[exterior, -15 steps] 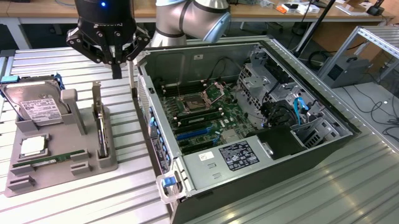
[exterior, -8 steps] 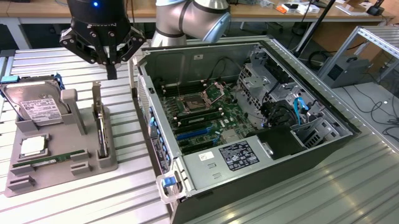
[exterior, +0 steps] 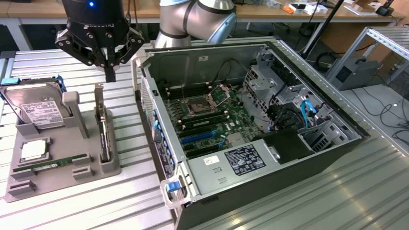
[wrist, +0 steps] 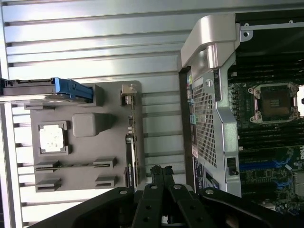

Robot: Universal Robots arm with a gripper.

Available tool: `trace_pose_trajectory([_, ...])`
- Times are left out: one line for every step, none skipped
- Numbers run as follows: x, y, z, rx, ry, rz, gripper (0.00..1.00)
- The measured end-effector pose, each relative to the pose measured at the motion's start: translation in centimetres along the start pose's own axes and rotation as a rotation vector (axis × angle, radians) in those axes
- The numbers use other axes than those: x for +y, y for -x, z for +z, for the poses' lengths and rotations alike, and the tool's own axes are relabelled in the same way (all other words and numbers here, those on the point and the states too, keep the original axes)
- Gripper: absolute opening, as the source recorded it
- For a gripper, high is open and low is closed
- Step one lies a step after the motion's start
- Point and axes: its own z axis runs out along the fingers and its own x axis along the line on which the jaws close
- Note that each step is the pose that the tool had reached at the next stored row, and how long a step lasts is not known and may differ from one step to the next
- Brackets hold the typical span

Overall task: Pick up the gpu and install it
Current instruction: 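Reach for the gpu, then pick up the gpu and move the gpu toward the slot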

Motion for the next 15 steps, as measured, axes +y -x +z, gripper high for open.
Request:
trace_pose_trajectory([0.00,0.00,0.00,-0.0001,0.0000,0.000,0.11])
trace_pose_trajectory([0.00,0.00,0.00,0.0000,0.0000,0.000,0.11])
trace_pose_trajectory([0.00,0.00,0.00,0.0000,0.0000,0.000,0.11])
trace_pose_trajectory([0.00,-0.01,0.00,0.0000,0.0000,0.000,0.11])
trace_pose_trajectory([0.00,-0.01,0.00,0.0000,0.0000,0.000,0.11])
trace_pose_trajectory([0.00,0.00,0.00,0.0000,0.0000,0.000,0.11])
trace_pose_trajectory([0.00,-0.01,0.00,0.0000,0.0000,0.000,0.11])
trace_pose_trajectory([0.00,0.00,0.00,0.0000,0.0000,0.000,0.11])
trace_pose_trajectory([0.00,-0.01,0.00,0.0000,0.0000,0.000,0.17])
trace_pose_trajectory([0.00,-0.01,0.00,0.0000,0.0000,0.000,0.23])
trace_pose_trajectory([0.00,0.00,0.00,0.0000,0.0000,0.000,0.36])
trace_pose_trajectory([0.00,0.00,0.00,-0.0001,0.0001,0.000,0.42])
trace_pose_trajectory([0.00,0.00,0.00,0.0000,0.0000,0.000,0.42])
trace_pose_trajectory([0.00,-0.01,0.00,-0.0001,0.0001,0.000,0.42])
trace_pose_trajectory([0.00,0.00,0.00,0.0000,0.0000,0.000,0.42])
